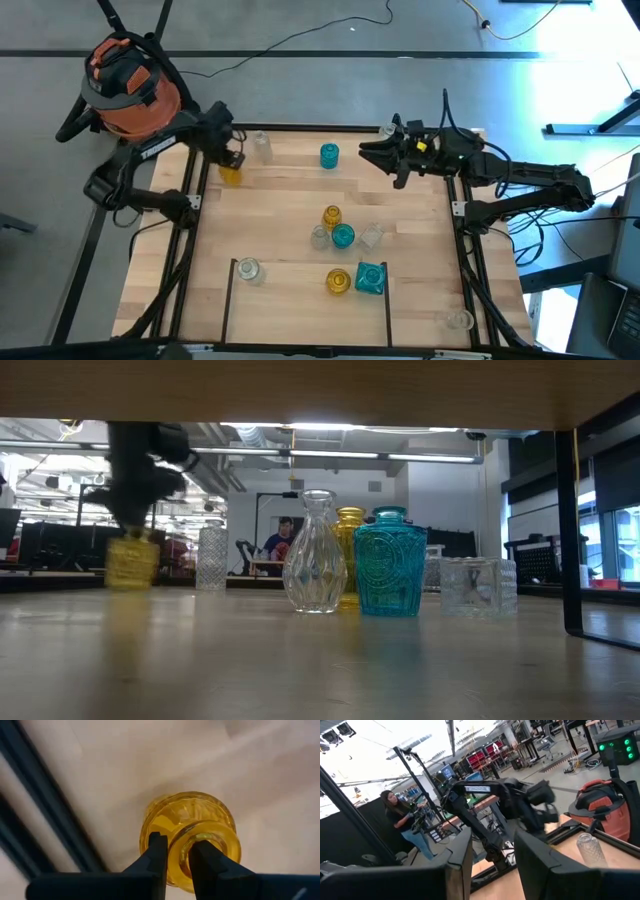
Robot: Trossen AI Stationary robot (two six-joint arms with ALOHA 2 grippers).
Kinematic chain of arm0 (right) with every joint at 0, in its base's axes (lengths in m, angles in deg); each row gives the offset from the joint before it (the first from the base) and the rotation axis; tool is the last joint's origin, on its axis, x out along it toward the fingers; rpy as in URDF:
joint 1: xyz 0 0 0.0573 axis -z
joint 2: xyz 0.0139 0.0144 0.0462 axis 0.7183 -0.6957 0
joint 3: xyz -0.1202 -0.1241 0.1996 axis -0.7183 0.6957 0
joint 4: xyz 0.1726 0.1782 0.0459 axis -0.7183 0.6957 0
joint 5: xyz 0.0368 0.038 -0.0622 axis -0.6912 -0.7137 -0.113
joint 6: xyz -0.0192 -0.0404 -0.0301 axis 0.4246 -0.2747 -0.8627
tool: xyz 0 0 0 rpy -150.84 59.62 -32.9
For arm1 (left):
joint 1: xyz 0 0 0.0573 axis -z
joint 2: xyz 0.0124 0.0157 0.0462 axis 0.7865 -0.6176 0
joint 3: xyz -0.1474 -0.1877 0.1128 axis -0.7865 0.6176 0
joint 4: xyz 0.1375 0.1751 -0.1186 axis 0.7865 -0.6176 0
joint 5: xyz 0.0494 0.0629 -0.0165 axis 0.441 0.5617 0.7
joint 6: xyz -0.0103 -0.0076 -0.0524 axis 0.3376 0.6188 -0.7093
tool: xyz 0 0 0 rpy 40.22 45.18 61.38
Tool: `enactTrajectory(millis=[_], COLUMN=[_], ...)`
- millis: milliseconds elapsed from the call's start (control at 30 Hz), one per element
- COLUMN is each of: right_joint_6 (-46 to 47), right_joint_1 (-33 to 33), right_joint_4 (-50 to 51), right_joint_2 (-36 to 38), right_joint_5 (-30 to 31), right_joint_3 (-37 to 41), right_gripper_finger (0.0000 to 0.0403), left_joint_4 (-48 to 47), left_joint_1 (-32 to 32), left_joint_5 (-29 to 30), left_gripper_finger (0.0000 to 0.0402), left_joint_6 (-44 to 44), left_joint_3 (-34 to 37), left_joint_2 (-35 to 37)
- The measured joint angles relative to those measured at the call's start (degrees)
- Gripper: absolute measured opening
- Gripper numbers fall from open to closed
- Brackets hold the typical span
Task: Sort vases onto shelf
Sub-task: Put the yellow vase on the shelf aligned with the other yellow vase
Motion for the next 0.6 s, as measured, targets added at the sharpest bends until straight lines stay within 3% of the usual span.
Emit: enactTrajectory(millis=[167, 333, 467, 600], right_joint_6=[0.0, -0.7, -0.7, -0.7], right_joint_1=[0.0, 0.1, 0.1, 0.1], right_joint_4=[0.7, 1.1, 1.1, 1.2], right_joint_2=[0.0, -0.3, -0.9, -0.9], right_joint_5=[0.0, 2.1, 2.4, 2.5], right_joint_3=[0.0, 0.0, 0.0, 0.0], right_gripper_finger=[0.0111, 0.0111, 0.0111, 0.0111], left_joint_4=[-11.5, -16.6, -18.6, -13.4], left_joint_1=[3.6, 11.1, 19.7, 29.2], left_joint_5=[-1.0, -7.0, -9.5, -6.7], left_gripper_finger=[0.0046, 0.0046, 0.0046, 0.0046], left_joint_6=[1.3, -3.1, -11.9, -21.3], left_joint_3=[-5.8, -17.8, -29.0, -38.4], left_joint_2=[9.8, 17.4, 18.1, 17.2])
